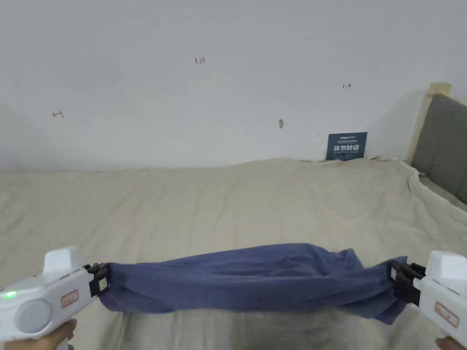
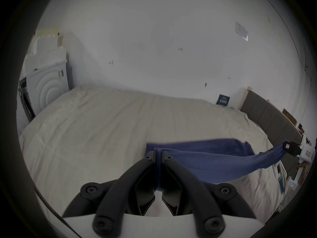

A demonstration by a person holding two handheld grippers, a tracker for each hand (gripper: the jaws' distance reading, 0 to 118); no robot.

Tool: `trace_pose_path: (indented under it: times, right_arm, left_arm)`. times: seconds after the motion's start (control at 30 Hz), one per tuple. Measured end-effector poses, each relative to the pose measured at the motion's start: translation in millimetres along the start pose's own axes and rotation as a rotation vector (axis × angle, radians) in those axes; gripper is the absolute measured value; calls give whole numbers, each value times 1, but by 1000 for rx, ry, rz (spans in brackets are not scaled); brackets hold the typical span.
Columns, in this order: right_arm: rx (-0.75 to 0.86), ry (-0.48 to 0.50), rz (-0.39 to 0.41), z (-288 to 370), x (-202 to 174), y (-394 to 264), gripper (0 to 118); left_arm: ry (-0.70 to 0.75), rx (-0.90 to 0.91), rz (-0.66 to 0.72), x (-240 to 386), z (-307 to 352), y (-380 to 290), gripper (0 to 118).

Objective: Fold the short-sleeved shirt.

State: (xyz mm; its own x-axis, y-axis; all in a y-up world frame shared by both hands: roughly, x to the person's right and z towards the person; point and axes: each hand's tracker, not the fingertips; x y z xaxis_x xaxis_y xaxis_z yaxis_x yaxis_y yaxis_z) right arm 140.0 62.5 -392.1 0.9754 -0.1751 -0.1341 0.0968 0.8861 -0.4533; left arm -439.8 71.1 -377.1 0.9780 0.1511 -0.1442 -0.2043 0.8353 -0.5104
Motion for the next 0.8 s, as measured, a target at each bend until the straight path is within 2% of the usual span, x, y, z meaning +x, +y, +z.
trace_pose_path:
  times: [0.33,0.43,0.57,0.8]
  right_arm:
    - [-105,11,-23,99,14,-110,3]
    - [-105,18,-40,124,15,-127,3]
    - [-123,29,-22,156,4,-146,3]
    - [-157,3,-32,186,-3,-177,3]
  left_arm:
    - [51,-157,45,-33,76,-120,2]
    - [66,-158,31,-39,102,-145,2]
    - [71,-177,49,-47,129,-173,2]
    - [92,-215,88,-54,152,-219,2]
